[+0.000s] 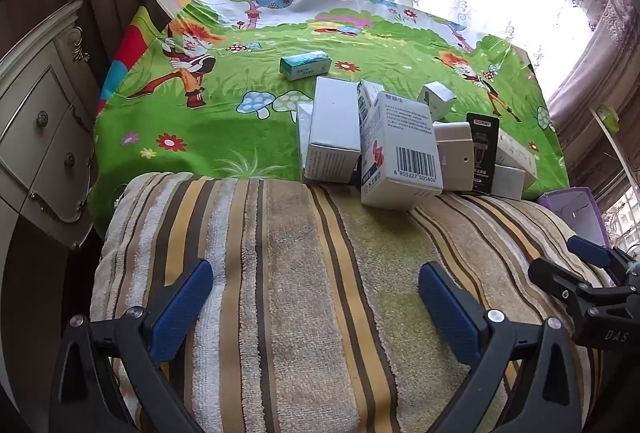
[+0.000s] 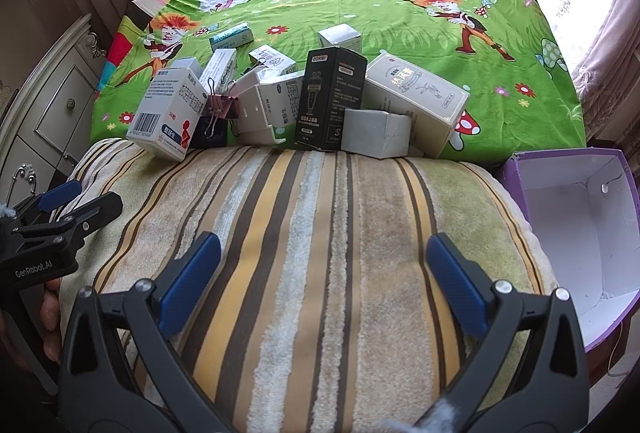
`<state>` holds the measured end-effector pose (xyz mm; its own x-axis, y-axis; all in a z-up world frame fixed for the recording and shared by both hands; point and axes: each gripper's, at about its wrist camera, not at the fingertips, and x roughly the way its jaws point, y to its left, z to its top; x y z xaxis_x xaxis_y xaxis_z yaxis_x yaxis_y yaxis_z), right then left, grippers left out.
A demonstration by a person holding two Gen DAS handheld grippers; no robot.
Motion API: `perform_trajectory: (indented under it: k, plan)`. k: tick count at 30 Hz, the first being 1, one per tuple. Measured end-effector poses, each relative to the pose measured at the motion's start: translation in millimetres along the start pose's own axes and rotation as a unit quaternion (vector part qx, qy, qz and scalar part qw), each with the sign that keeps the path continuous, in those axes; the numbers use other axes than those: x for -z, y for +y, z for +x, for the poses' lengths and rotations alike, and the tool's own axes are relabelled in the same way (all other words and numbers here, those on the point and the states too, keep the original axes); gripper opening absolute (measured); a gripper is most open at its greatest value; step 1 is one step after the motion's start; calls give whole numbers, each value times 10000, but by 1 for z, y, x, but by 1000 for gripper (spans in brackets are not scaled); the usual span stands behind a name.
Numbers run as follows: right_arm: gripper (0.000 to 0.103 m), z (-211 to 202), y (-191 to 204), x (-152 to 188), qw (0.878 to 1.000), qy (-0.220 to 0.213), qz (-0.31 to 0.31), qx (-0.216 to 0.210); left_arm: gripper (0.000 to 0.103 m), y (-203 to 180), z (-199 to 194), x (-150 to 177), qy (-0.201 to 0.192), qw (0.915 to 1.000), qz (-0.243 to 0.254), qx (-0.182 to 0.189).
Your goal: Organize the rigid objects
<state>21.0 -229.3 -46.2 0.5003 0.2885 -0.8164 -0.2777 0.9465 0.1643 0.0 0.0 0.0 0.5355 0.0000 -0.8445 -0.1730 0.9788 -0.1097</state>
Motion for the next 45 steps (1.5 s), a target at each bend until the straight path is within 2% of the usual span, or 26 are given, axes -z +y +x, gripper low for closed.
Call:
perform_trajectory:
  k: [14,19,23,29,34,38,42,44,45]
  plan:
    - [103,1,-1,0,9999,-168,-21,-34,103,-5,-2,1,-71,9999,68,115]
    - [103,3,-1,0,9999,-164,-17,-38,103,1,-5,-1,-72,9994,-107,310]
    - [103,5,-1,-1,9999,-108,-14,-32,103,6,-7,0,-193,9974,-326,610]
    - [103,6,-2,-4,10000,18,-12,-61,103,5,-7,0,-170,9987,-208,440]
    - [103,7,-7,-8,9990,296,-111,-321,103,5,-7,1,-178,9982,-217,534]
    - [103,5,-7,-5,9983,119,-317,-471,103,4,-9,1,-296,9962,-204,796]
    - [103,5,-16,-8,9959,17,-225,-878,103,-3,-12,0,-325,9954,-74,901]
    - [103,5,-18,-9,9955,-1,-182,-932,103,-5,-12,-1,-218,9926,-87,1195]
    - [103,6,-16,-10,9956,13,-230,-906,103,-5,-12,-2,-169,9923,-100,1226]
